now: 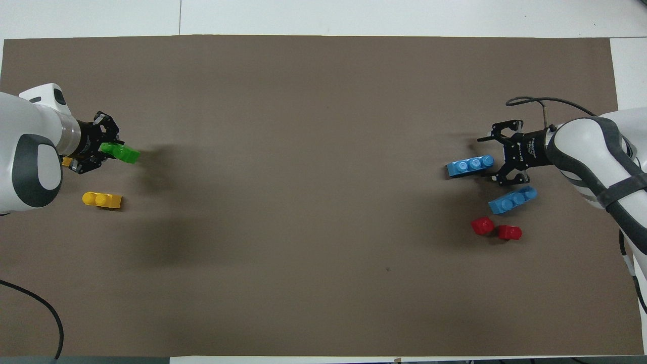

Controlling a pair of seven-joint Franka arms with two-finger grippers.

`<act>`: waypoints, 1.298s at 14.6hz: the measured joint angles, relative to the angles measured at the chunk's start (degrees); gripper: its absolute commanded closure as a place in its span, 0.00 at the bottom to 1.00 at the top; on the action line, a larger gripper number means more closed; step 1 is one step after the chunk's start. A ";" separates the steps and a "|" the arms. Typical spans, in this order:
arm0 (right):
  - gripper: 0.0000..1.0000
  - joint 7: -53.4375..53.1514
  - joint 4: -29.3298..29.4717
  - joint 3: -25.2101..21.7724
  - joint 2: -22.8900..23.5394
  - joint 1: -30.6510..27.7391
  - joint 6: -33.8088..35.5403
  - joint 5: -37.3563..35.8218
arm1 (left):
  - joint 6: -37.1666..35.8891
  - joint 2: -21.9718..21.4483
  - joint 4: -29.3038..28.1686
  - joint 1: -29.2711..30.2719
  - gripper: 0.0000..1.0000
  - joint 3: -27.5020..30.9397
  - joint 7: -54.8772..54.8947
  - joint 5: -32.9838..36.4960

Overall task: Remove green block with left arm and hold with right
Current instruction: 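Carry the green brick toward the yellow bricks while the right gripper lowers the blue brick, then open the right gripper off the blue brick while the left gripper lowers the green brick, then release the green brick with the left gripper while the right gripper withdraws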

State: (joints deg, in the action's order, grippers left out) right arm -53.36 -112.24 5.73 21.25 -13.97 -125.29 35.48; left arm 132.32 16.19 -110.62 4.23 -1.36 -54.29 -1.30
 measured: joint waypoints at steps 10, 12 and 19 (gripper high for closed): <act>0.00 0.31 6.83 -0.11 -13.25 -0.07 18.13 -14.27 | 5.80 4.02 0.09 1.57 0.63 0.00 0.82 -0.03; 0.00 3.64 9.47 0.18 -15.77 0.20 21.62 -17.44 | 6.33 4.23 0.09 1.57 0.00 -0.08 0.95 -0.03; 0.00 27.05 12.94 1.72 -24.05 0.30 29.32 -25.70 | 5.00 5.13 1.93 1.55 0.00 -0.18 3.44 -0.03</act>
State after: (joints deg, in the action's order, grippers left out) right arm -26.31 -99.29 7.45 -2.81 -13.67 -95.96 9.78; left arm 137.33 21.33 -108.69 5.78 -1.54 -50.85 -1.33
